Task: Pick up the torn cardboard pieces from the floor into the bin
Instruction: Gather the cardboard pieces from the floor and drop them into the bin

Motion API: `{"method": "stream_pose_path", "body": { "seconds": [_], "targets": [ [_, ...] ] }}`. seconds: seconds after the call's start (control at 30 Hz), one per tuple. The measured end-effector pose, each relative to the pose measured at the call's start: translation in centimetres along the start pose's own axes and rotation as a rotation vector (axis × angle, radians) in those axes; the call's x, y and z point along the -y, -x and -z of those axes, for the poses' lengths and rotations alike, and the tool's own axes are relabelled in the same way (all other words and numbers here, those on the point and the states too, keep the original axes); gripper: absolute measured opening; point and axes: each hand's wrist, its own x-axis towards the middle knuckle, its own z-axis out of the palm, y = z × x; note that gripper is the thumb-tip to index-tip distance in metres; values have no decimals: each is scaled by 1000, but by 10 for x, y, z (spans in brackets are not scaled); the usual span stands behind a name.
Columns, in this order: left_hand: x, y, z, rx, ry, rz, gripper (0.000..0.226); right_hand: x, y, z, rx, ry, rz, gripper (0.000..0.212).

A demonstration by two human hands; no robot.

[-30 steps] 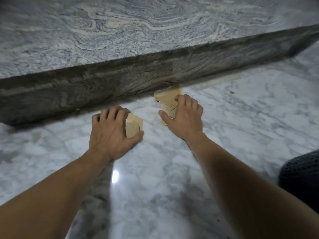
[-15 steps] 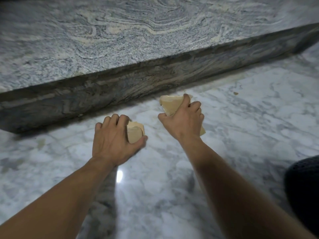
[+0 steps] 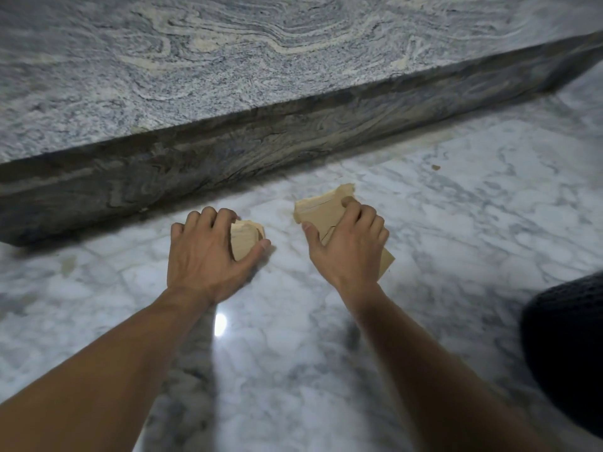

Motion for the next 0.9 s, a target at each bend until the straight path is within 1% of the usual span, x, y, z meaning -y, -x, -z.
{"method": "stream_pose_path", "body": {
  "seconds": [0.07, 0.13, 0.2, 0.3, 0.37, 0.53, 0.63, 0.73, 0.9],
  "targets": [
    [0, 0, -1, 2, -8, 7, 69, 3, 1, 3, 28, -14, -53, 96],
    [0, 0, -1, 0, -13, 12, 70, 6, 5, 7, 44, -20, -96, 102],
    [-1, 1, -2, -3, -21, 16, 70, 10, 11, 11, 32, -10, -95, 98],
    [-1, 1, -3, -18, -24, 15, 69, 11, 20, 14, 40, 23, -31, 83],
    [-1, 1, -3, -22, -25, 18, 69, 9, 23, 16, 75, 30, -1, 82],
    [-1, 2, -5, -14, -44, 11, 69, 5, 25, 20, 145, 6, -39, 87],
    [0, 2, -5, -14, -33, 7, 68, 2, 34, 24, 133, -74, -33, 88],
    [0, 2, -4, -4, -17, -17, 67, 0, 45, 28, 175, -116, -19, 98],
    [-1, 6, -3, -11, -113, -21, 74, 3, 51, 35, 221, -158, -99, 114]
  ]
}}
